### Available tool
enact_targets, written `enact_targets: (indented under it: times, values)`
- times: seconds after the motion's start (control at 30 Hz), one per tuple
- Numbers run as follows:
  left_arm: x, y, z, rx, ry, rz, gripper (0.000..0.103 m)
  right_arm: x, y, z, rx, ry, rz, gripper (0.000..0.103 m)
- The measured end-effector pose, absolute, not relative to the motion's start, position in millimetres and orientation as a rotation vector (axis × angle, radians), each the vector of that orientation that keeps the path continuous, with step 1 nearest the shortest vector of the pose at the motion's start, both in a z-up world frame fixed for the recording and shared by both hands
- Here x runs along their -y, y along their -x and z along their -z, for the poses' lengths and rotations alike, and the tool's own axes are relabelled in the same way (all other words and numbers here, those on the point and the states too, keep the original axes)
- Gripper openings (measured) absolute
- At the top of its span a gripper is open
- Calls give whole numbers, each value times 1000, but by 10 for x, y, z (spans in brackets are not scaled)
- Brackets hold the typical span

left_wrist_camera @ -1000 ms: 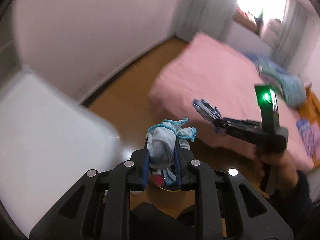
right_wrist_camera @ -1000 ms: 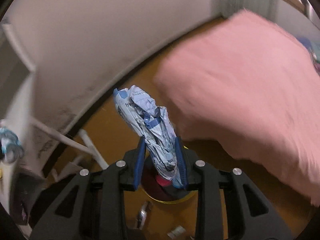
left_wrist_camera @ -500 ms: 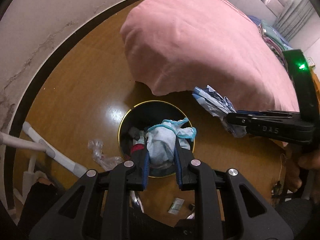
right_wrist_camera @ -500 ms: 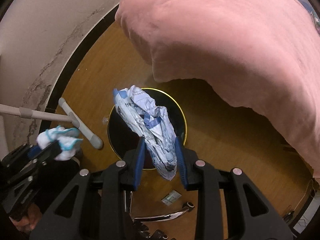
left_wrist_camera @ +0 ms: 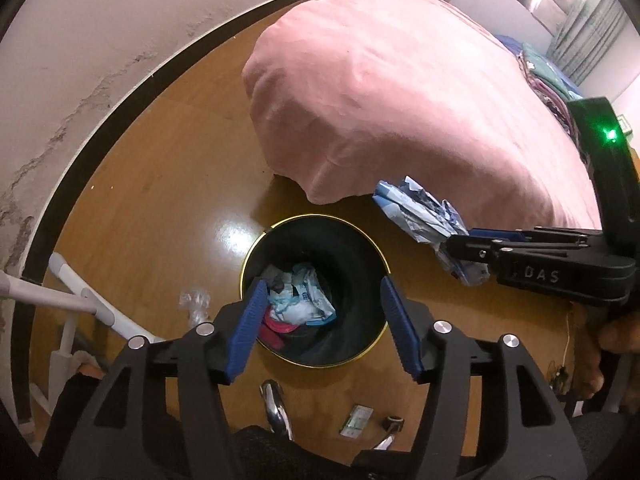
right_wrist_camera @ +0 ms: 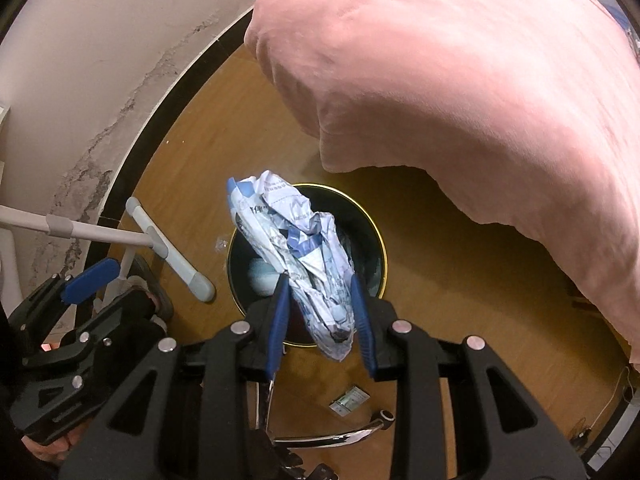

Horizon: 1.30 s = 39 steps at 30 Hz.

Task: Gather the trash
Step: 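Carry both items to the black bin and open both tools over it, then return both tools to the desk trash pile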

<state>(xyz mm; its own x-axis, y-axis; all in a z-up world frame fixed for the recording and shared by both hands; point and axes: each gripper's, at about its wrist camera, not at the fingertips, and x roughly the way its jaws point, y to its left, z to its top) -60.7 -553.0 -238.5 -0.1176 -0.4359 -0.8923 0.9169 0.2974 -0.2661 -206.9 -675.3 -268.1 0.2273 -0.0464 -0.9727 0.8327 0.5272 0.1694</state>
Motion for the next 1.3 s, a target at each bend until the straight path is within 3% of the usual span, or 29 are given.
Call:
enact_targets:
  times: [0.2,0.33,0.53,0.67,0.83,1.03,1.3]
  values:
    - [5416,637,2178,-1129,-547,1238,69,6723,2028,2642,-1186,-814,714,36]
    - [5312,651,1874,-1076,-523,1238,78,6720,2003,2560,-1157,-795,733,62]
    - [5006,658,1208,-988,-441,1265,85,6684,1951,2310,-1092,-710,776,63]
    - [4635,595,693,-905,-427,1246,89,6572,1896,1825,-1013,-564,825,66]
    - [3819,219,73,-835,-366,1168,92,6084,1561,1126,-876,-498,652,68]
    - [2639,-380,-369,-781,-248,964,92,4732,418,497,-839,-328,155,69]
    - [645,-1035,-424,-789,-82,547,92,3068,-918,403,-939,-182,-347,69]
